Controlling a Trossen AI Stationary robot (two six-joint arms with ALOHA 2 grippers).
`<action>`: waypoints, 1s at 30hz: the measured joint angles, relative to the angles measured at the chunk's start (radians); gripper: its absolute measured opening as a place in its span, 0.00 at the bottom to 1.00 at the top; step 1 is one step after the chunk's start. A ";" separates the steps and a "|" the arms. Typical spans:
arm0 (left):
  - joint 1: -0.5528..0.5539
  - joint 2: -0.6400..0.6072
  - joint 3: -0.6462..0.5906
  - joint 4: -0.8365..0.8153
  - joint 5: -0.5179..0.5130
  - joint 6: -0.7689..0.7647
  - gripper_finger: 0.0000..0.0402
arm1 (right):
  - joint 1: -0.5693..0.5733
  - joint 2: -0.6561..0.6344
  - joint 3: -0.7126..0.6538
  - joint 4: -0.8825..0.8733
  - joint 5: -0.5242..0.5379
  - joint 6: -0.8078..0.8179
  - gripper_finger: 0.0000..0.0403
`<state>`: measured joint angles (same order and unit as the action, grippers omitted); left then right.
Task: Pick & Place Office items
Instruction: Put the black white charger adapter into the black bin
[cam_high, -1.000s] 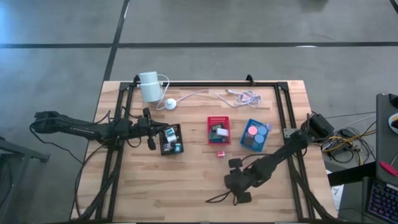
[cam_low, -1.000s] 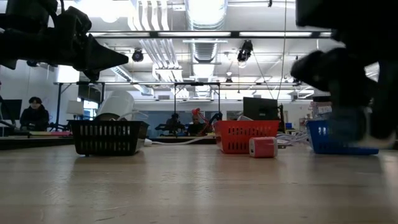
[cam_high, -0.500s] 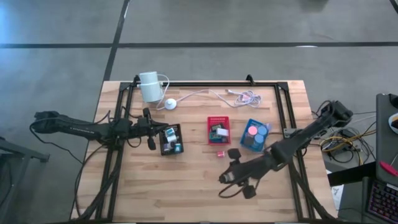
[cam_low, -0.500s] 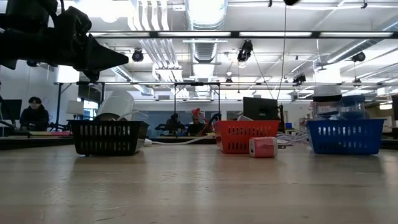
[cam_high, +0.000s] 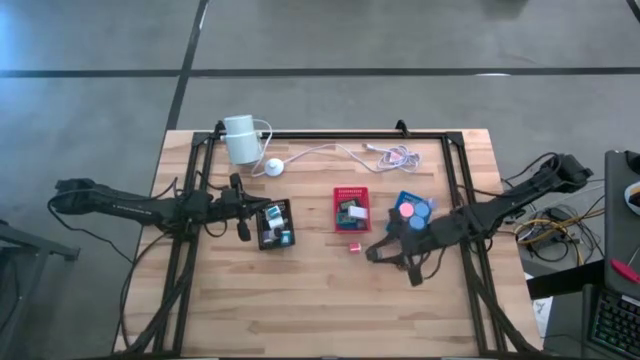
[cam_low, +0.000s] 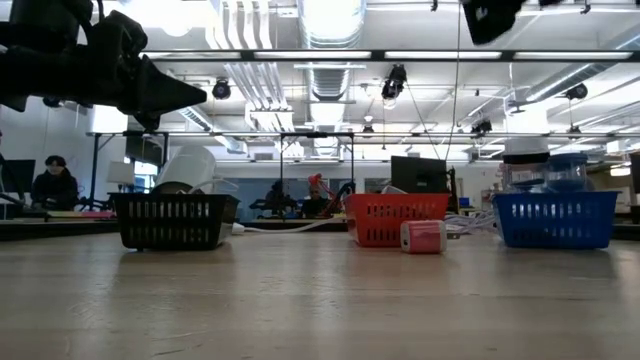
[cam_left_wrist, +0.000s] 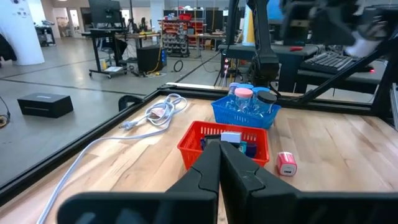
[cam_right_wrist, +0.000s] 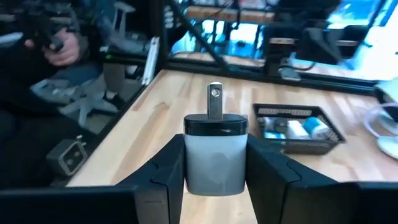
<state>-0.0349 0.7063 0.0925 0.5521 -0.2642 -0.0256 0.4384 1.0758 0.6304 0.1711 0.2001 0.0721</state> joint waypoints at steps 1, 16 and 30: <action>0.000 0.000 0.000 -0.001 0.000 0.003 0.02 | -0.007 -0.018 -0.037 0.041 0.001 -0.004 0.30; 0.000 0.000 0.000 -0.003 0.000 0.000 0.02 | -0.122 -0.138 -0.359 0.463 0.042 -0.042 0.30; 0.000 0.000 0.000 -0.002 -0.005 0.020 0.02 | -0.141 -0.236 -0.510 0.571 0.037 -0.082 0.30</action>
<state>-0.0353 0.7067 0.0925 0.5503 -0.2687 -0.0052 0.2970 0.8400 0.1206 0.7424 0.2375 -0.0101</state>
